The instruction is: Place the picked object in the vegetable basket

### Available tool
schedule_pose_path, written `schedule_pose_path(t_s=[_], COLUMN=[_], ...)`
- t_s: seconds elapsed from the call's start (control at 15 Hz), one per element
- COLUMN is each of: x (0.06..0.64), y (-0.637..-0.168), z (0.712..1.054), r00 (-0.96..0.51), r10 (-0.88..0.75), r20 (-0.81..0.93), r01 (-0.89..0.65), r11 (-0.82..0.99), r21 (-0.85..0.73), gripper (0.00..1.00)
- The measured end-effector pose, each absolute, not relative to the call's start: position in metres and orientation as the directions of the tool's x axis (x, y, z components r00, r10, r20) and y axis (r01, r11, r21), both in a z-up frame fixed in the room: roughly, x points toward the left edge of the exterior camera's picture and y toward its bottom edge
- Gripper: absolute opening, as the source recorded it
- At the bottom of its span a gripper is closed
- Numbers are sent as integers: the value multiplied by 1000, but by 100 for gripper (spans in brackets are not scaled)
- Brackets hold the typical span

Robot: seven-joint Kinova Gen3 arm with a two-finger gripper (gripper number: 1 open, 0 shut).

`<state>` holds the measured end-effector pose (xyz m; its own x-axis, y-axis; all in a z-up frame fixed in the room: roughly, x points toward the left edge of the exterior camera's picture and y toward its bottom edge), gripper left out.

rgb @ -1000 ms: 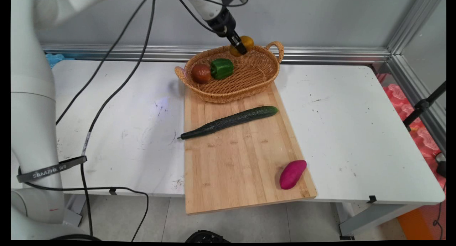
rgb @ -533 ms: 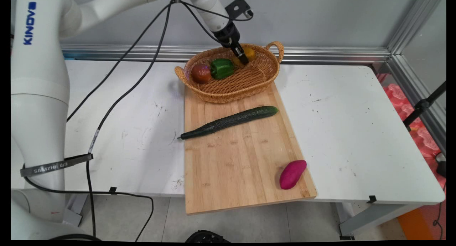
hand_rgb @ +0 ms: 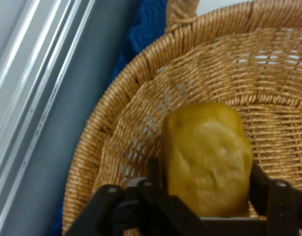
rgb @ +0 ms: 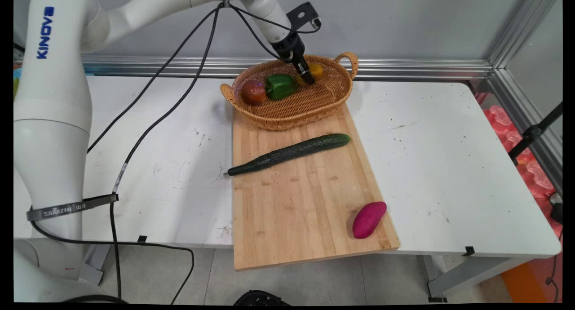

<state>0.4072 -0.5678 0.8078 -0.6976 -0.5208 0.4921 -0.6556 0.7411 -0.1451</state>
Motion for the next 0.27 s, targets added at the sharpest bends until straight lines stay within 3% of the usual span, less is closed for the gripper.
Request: schedule_pose_path(t_s=[0.07,0.27], x=[407,407], y=[-566,-560], z=[811,824], r00=[-704,-720], r10=[-509,-479], r20=[495,502], r01=[-647,-628], r11=[747,757], r21=[-153,-179], gripper=[100,100])
